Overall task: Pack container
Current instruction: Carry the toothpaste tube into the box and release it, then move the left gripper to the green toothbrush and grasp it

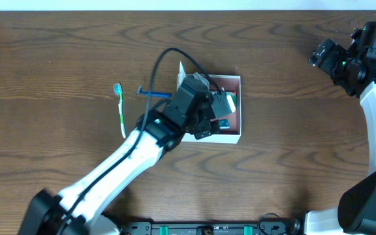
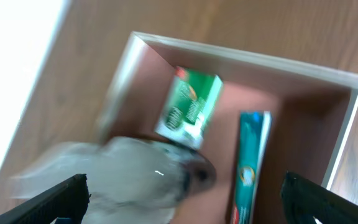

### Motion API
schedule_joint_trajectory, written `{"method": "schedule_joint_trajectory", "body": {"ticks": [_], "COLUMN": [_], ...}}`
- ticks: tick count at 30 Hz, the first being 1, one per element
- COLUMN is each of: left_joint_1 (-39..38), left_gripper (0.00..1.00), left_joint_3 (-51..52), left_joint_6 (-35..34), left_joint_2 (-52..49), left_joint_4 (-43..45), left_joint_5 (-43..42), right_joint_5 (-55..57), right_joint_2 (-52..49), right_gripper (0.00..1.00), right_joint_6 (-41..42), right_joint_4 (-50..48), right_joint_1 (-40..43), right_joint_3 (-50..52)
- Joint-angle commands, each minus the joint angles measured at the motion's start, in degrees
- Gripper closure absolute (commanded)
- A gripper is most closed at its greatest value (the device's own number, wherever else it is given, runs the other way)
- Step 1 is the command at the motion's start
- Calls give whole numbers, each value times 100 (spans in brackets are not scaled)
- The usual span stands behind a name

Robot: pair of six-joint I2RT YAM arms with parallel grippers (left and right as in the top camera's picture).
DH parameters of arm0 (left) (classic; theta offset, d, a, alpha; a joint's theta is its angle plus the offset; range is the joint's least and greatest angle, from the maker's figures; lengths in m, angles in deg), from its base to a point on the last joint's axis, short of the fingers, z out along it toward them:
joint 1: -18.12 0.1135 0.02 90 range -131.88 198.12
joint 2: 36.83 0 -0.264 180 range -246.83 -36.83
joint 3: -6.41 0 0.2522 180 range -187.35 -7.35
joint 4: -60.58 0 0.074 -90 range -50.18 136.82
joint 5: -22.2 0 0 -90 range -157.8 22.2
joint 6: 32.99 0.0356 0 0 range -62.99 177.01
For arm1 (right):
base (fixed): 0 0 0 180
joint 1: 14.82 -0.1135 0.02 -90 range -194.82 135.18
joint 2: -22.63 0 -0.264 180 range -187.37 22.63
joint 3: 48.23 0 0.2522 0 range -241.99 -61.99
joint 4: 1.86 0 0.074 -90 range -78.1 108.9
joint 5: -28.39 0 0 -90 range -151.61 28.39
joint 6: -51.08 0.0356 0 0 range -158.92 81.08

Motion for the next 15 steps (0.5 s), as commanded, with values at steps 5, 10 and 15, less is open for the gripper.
{"method": "schedule_joint_trajectory", "body": {"ticks": [5, 10, 15], "left_joint_1": [-7, 28, 378], "left_gripper": [2, 2, 2], "left_joint_3": [-50, -50, -48], "left_joint_6": [-2116, -2391, -2955], "left_joint_2": [1794, 2736, 2822], "left_joint_4": [-155, -433, -1043], "left_joint_5": [48, 439, 1941], "right_joint_5": [37, 37, 37], "right_joint_2": [79, 79, 79], "right_gripper": [1, 1, 1], "right_joint_6": [-66, -66, -66], "right_joint_4": [-11, -11, -11], "right_joint_1": [35, 35, 35], "right_joint_3": [-85, -85, -85]}}
